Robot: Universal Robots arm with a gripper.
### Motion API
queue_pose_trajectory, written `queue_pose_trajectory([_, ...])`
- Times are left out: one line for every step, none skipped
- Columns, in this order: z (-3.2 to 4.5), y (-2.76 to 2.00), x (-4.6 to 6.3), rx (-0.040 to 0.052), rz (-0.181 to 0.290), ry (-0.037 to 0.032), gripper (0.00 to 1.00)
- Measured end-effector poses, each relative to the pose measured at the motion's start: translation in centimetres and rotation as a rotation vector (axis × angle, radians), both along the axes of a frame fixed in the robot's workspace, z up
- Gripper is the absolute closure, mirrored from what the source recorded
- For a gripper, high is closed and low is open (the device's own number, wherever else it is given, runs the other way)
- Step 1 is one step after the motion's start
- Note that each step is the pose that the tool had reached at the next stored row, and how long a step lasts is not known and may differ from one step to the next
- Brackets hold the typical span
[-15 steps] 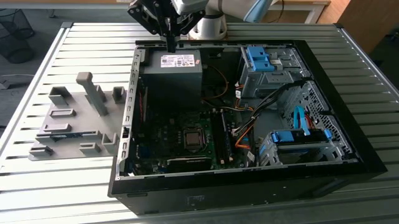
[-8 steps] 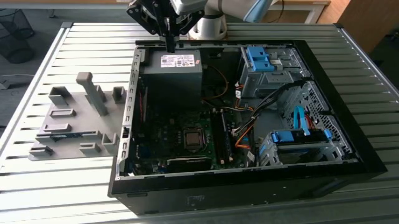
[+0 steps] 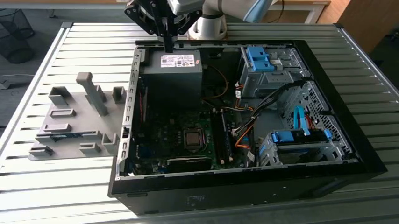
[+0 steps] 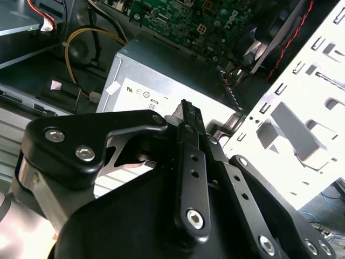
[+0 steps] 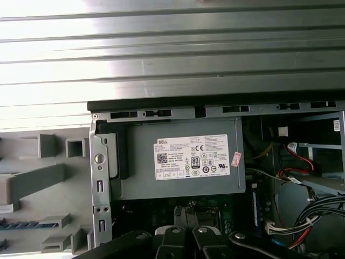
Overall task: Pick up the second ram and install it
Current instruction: 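Reach for the second ram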
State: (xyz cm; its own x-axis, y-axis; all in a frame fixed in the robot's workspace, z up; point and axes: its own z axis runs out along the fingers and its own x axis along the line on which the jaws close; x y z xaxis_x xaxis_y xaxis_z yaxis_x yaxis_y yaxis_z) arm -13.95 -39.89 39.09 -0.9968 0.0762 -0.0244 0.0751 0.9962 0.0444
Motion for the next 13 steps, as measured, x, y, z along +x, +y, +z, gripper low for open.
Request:
queue_pose_trajectory([0.0, 0.0, -0.06, 0.0, 0.0, 0.0, 0.89])
queue_pose_trajectory([0.0, 0.0, -0.11, 0.0, 0.0, 0.0, 0.89])
queue_pose_trajectory([-0.01, 0.0, -0.16, 0.0, 0.0, 0.0, 0.89])
queue_pose_trajectory([-0.02, 0.0, -0.21, 0.0, 0.0, 0.0, 0.89])
queue_pose_trajectory([-0.02, 0.0, -0.26, 0.0, 0.0, 0.0, 0.89])
queue_pose_trajectory([-0.02, 0.0, -0.32, 0.0, 0.0, 0.0, 0.89])
queue_pose_trajectory([-0.02, 0.0, -0.37, -0.0001, 0.0, 0.0001, 0.89])
queue_pose_trajectory([-0.03, 0.0, -0.43, 0.0, 0.0, 0.0, 0.89])
queue_pose_trajectory([-0.04, 0.0, -0.48, 0.0, 0.0, 0.0, 0.89])
queue_pose_trajectory([-0.04, 0.0, -0.54, 0.0, 0.0, 0.0, 0.89])
queue_pose_trajectory([-0.04, 0.0, -0.6, 0.0, 0.0, 0.0, 0.89])
queue_pose_trajectory([-0.05, 0.0, -0.65, 0.0, 0.0, 0.0, 0.89])
queue_pose_trajectory([-0.05, 0.0, -0.7, 0.0, 0.0, 0.0, 0.89])
